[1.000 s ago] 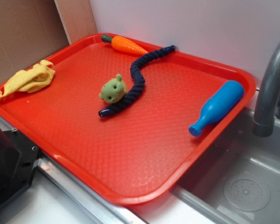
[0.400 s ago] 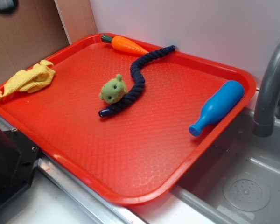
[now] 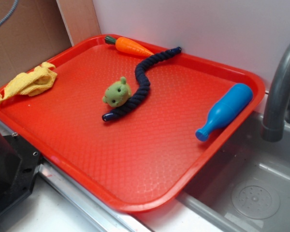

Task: Grab the yellow cloth.

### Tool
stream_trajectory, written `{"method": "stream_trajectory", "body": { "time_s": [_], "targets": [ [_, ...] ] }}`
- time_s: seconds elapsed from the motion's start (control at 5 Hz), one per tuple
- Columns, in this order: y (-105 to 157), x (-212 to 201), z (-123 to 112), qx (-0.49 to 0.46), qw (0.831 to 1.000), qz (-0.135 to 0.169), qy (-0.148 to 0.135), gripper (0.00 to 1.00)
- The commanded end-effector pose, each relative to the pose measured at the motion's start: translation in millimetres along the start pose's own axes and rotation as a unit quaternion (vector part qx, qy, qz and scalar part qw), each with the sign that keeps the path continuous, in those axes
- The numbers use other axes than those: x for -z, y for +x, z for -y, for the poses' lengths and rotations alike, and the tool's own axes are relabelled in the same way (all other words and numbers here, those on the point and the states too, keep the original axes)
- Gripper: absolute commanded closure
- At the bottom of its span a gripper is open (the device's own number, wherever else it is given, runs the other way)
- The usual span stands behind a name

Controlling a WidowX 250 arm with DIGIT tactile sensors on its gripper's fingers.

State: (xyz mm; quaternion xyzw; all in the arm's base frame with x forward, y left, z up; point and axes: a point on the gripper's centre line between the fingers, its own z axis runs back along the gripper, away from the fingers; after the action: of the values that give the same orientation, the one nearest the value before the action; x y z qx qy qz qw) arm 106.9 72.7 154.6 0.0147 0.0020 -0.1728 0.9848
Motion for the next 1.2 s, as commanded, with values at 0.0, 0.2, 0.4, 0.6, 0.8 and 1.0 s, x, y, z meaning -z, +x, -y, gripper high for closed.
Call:
{"method": "stream_trajectory", "body": {
  "time_s": [0.0,0.2,0.4,0.6,0.8,1.0],
  "targets": [
    [5.3,-4.3,-0.8,0.01,1.0,0.005,0.004,0.0],
    [5.6,32.1,-31.4,0.059,0.997,0.017,0.04,0.0],
    [14.2,56.1,-59.7,0.142,0.987,0.065,0.043,0.0],
    [17.8,83.6,-77.7,0.14,0.987,0.043,0.061,0.0],
    [24.6,113.6,-77.7,0.135,0.988,0.004,0.07,0.0],
    [-4.5,137.7,-48.8,0.124,0.99,-0.018,0.059,0.0]
  ]
}}
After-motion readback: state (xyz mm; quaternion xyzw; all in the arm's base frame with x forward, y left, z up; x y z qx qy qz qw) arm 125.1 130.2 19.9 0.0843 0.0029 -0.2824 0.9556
